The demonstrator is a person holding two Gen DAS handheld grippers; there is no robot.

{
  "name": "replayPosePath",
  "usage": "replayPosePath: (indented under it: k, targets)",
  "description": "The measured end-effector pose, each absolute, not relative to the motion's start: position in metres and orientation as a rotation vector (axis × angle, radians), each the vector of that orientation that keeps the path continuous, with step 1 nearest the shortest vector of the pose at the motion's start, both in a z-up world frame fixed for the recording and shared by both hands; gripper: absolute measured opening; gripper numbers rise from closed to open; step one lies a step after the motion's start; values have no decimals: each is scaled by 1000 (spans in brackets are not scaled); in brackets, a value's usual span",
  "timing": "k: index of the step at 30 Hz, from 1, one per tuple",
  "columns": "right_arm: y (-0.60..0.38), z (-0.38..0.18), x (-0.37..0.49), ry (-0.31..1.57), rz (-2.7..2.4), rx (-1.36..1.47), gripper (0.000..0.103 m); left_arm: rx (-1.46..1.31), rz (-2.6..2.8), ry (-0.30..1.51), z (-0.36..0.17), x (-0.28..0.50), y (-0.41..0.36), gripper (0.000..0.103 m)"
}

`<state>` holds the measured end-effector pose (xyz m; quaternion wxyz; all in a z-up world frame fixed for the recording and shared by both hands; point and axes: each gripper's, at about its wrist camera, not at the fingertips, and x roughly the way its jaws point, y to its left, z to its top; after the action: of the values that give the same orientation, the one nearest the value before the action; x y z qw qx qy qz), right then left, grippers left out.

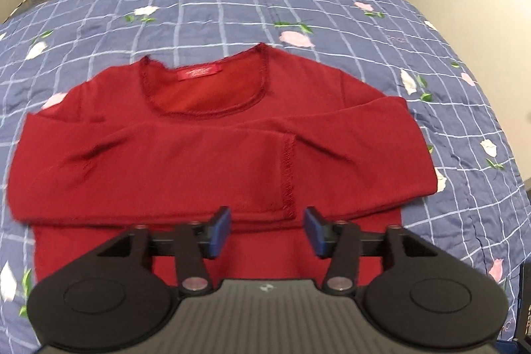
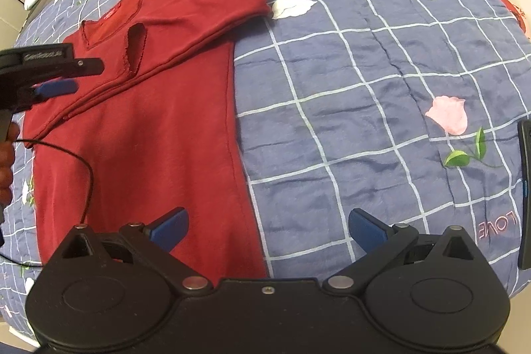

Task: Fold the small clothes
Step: 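Move both tools down to the hem of the sweater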

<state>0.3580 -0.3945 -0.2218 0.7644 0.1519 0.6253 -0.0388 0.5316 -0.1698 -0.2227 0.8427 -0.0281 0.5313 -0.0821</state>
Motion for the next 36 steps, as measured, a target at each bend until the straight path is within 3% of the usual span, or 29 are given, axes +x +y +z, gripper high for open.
replayPosePath:
  k: [2,5,11,21,29,36]
  targets:
    - [-393,-223,359,1369,-75,338,102,-58,-132,1124,-219,523,-160,76]
    - [-390,-227,360,1403,-55,368,102,-58,-59,1139,-216,507,-140,87]
    - [-384,-243,358,1492,-12,426,102,-84,130,1221,-222,462,-80,95]
    - [-368,-267,342,1618,81,454,102,-188,415,1378,-249,383,17,97]
    - [-357,-280,316,1622,21,396,102,-224,441,1522,-278,345,36,98]
    - [-340,-275,286,1613,-17,246,102,-215,394,1536,-281,321,40,102]
